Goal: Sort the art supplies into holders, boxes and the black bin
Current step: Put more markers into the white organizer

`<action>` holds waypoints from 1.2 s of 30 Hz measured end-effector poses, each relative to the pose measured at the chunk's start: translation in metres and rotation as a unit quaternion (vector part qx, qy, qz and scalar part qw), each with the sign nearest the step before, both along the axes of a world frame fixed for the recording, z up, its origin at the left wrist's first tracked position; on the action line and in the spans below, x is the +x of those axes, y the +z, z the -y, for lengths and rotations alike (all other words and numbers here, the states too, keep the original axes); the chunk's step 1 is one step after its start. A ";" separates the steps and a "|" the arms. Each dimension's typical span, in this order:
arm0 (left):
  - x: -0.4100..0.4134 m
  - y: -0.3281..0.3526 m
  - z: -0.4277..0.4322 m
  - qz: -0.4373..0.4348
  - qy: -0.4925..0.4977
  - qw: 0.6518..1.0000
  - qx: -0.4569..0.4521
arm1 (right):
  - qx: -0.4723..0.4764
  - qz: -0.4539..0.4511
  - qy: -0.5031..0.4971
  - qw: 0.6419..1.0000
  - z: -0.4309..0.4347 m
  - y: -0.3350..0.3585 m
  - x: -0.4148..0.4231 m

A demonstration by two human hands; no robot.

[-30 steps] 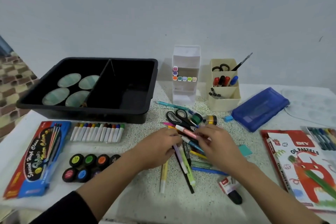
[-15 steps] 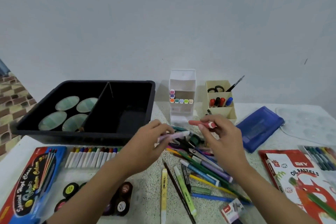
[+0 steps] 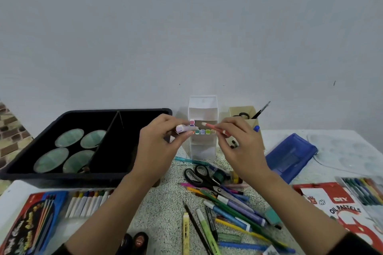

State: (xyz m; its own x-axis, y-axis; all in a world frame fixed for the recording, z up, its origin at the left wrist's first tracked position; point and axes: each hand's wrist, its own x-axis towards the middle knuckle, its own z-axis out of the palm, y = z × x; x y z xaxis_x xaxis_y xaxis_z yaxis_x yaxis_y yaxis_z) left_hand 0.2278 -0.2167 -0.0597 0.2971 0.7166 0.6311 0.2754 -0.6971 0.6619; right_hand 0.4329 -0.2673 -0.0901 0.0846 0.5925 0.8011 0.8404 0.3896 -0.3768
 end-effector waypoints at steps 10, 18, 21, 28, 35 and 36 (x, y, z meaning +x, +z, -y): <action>0.024 -0.010 -0.024 -0.030 -0.007 0.997 0.075 | -0.036 0.053 0.013 0.998 -0.021 0.002 0.005; 0.030 -0.021 -0.038 -0.067 0.031 0.990 0.116 | -0.023 0.121 -0.021 0.992 -0.036 0.002 0.009; 0.033 -0.023 -0.047 -0.109 0.075 0.980 0.146 | -0.038 0.130 -0.021 0.991 -0.043 0.001 0.011; 0.039 -0.035 -0.076 -0.145 0.111 0.973 0.140 | -0.066 0.124 -0.010 0.990 -0.049 -0.003 0.008; 0.040 -0.044 -0.084 -0.154 0.085 0.982 0.064 | -0.085 0.124 0.016 0.989 -0.049 -0.005 0.010; 0.040 -0.043 -0.085 -0.160 0.081 0.982 0.057 | -0.086 0.124 0.016 0.988 -0.049 -0.004 0.010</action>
State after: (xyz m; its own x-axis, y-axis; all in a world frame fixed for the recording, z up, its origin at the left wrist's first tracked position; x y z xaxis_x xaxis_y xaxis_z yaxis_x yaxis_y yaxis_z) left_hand 0.2676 -0.1320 -0.1025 0.3816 0.7003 0.6033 0.5699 -0.6921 0.4429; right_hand 0.4424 -0.2184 -0.0943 -0.1226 0.7203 0.6828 0.9038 0.3653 -0.2230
